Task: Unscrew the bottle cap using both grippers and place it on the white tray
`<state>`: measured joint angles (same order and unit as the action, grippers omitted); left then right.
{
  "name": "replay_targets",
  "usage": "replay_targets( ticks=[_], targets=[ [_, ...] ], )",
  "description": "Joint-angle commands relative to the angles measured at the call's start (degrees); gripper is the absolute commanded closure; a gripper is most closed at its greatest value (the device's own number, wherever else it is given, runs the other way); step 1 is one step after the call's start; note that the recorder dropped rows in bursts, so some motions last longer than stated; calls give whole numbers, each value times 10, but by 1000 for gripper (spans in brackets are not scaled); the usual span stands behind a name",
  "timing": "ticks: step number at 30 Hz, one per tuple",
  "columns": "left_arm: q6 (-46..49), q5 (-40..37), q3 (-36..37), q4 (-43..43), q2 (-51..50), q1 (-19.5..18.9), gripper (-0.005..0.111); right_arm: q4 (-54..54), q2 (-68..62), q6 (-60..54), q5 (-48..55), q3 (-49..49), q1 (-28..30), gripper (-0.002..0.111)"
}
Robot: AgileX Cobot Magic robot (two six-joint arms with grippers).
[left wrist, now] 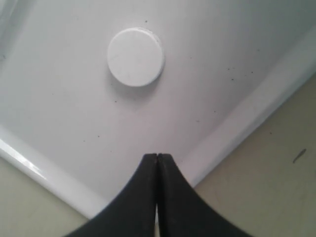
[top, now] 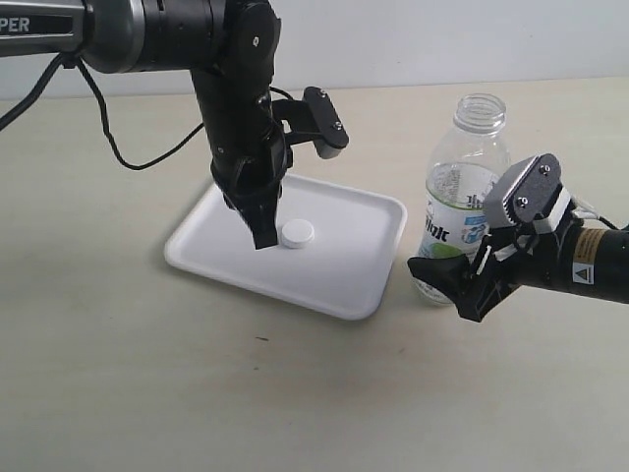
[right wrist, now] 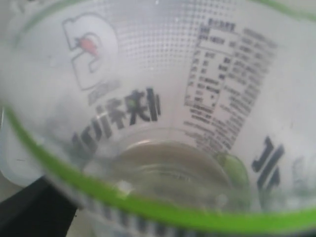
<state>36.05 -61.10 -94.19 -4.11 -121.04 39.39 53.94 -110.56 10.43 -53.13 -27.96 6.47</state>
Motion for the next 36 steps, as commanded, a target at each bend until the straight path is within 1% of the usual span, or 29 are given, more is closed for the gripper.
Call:
replay_targets(
  ticks=[1,5,14,22,27,34,36],
  targets=[
    [1,3,1,0,6,-2,107,0,6,19,5,2,2,26],
    [1,3,1,0,6,-2,107,8,14,53,16,2,2,26],
    [1,17,1,0,6,-2,107,5,17,53,37,2,2,27],
    [4,20,1,0,6,-2,107,32,44,86,53,2,2,15],
    [12,27,1,0,6,-2,107,67,81,143,89,2,2,15],
    [12,42,1,0,6,-2,107,70,119,197,144,2,2,15],
    [12,45,1,0,6,-2,107,88,132,213,152,2,2,15]
  ],
)
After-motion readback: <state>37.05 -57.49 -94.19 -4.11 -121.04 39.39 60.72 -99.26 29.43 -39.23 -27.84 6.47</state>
